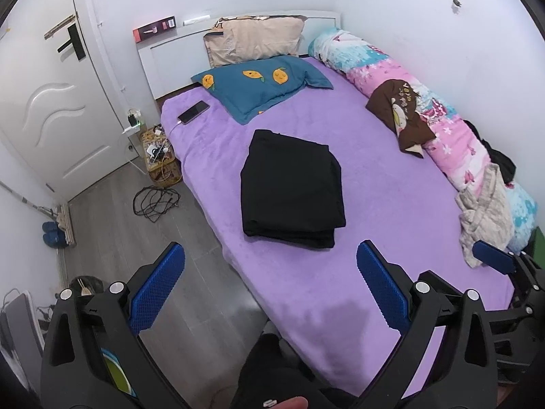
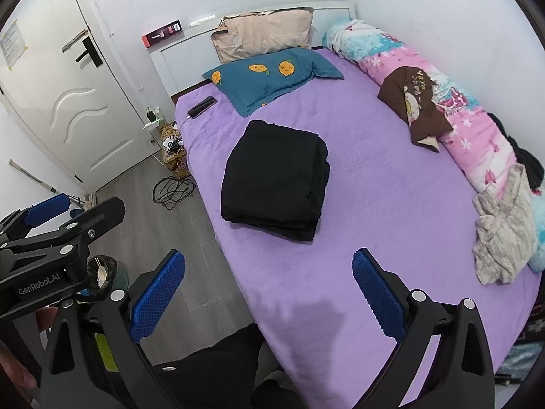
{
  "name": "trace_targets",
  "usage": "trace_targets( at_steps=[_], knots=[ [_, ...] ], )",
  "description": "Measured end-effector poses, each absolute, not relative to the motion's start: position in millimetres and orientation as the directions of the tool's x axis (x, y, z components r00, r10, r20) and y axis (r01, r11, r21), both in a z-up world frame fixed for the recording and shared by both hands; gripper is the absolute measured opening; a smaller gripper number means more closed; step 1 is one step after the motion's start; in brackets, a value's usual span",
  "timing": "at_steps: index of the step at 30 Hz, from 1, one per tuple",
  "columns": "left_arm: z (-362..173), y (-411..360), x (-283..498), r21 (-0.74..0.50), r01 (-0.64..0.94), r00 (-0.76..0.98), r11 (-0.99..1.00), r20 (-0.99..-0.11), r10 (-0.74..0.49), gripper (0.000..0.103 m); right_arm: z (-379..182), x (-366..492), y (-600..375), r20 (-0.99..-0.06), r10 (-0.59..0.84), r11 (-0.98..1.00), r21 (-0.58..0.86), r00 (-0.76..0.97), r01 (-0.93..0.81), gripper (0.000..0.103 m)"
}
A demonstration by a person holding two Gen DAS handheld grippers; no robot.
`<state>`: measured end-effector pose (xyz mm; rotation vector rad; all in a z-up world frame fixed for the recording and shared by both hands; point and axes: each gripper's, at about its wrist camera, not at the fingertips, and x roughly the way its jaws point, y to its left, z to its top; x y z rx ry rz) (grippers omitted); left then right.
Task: Fold large clothes
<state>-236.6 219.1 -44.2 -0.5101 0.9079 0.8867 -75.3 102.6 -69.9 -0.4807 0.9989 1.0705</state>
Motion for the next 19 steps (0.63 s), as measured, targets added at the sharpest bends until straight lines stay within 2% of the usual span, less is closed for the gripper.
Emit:
trace_targets(
  at_steps=[19],
  knots=[
    [-33.9, 222.8, -229.6, -0.045, -0.813, 0.362, 0.580, -0.819, 0.444, 0.097, -67.6, -76.3, 102.1, -0.853, 0.501, 0.453, 0.119, 0.142, -0.884, 0.097]
  ],
)
